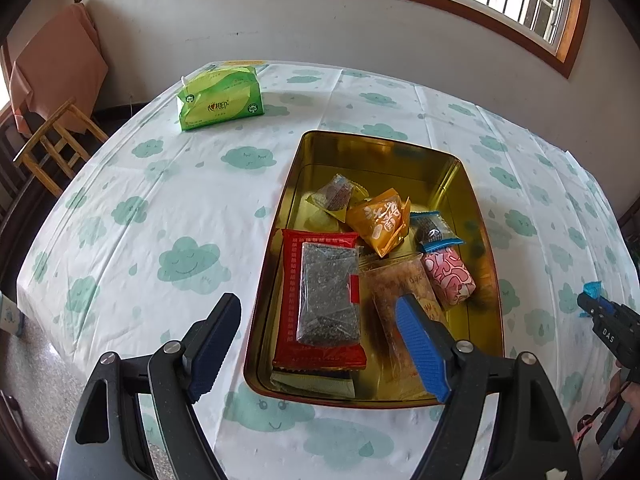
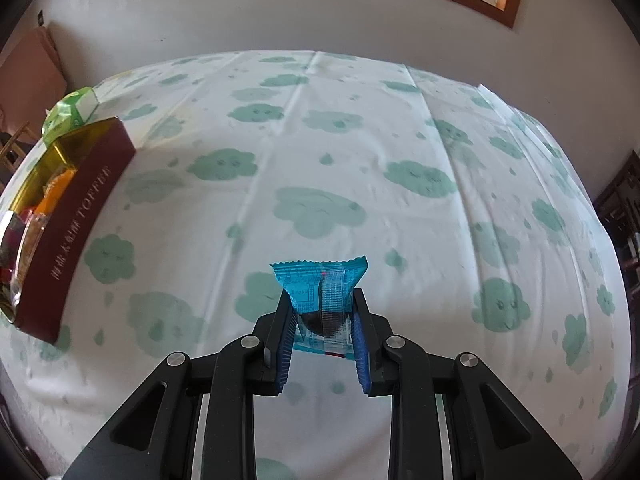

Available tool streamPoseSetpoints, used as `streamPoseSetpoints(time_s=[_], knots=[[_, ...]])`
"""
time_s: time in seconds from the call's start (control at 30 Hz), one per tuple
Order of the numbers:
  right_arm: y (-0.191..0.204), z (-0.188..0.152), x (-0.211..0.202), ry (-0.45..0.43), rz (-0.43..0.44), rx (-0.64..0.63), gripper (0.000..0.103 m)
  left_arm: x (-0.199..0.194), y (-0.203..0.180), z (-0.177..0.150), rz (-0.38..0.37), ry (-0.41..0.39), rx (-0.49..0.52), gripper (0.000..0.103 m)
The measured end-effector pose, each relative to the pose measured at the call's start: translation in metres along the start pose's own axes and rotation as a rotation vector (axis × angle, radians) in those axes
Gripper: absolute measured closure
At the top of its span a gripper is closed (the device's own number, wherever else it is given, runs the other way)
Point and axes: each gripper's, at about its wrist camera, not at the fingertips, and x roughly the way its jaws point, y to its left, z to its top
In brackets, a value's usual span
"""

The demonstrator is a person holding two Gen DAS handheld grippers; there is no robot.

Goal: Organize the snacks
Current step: 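Carry the teal-wrapped candy into the tin and open the right tool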

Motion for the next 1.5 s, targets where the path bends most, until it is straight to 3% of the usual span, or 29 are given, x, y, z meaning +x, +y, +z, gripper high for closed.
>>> streamPoseSetpoints(time_s=[0.5,0.7,0.93,1.17,1.5], knots=[[0.064,0.026,-0.023,-0.088,0.128,-0.062,0.076,-0.009,0.013,-0.007,0.021,-0.021,-0.026,0.017],[0.112,0.036,-0.034,-0.105,0.255,-0.114,0.076,-0.014,0.026,-0.009,0.061,-0.036,-0.042,0.015],[0.173,0.038,-0.039,-0.111,0.340,-0.215,0.076,-0.019,0.042,-0.013,0.102,-0.040,-0.064,0.015],[0.212,0.038,-0.024,-0.092,0.344,-0.262,0.076,-0.022,0.051,-0.016,0.132,-0.038,-0.064,0.015],[0.222,0.044,-0.001,-0.060,0.307,-0.246,0.076,-0.022,0.047,-0.018,0.148,-0.035,-0.042,0.013]])
